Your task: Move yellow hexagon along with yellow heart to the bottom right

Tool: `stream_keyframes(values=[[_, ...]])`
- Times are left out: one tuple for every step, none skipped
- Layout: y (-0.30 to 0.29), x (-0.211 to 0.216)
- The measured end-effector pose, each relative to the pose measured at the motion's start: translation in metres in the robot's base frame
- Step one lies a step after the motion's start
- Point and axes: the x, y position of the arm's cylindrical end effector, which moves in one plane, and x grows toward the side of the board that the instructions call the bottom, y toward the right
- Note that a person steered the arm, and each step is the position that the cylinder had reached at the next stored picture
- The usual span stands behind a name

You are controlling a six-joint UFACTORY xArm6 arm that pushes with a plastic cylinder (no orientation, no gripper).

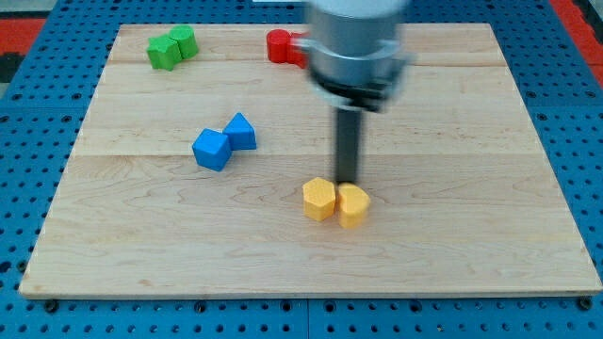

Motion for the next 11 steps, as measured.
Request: stream_keyframes(values=[[0.02, -0.004], [-0.014, -0.032], [-0.064, -0.004], [0.015, -0.001], [0.061, 0.014], [-0.013, -0.018], [-0.106, 0.002], [-0.098, 0.007], [-0.094, 0.034], [-0.14, 0.051], [-0.21, 0.081]])
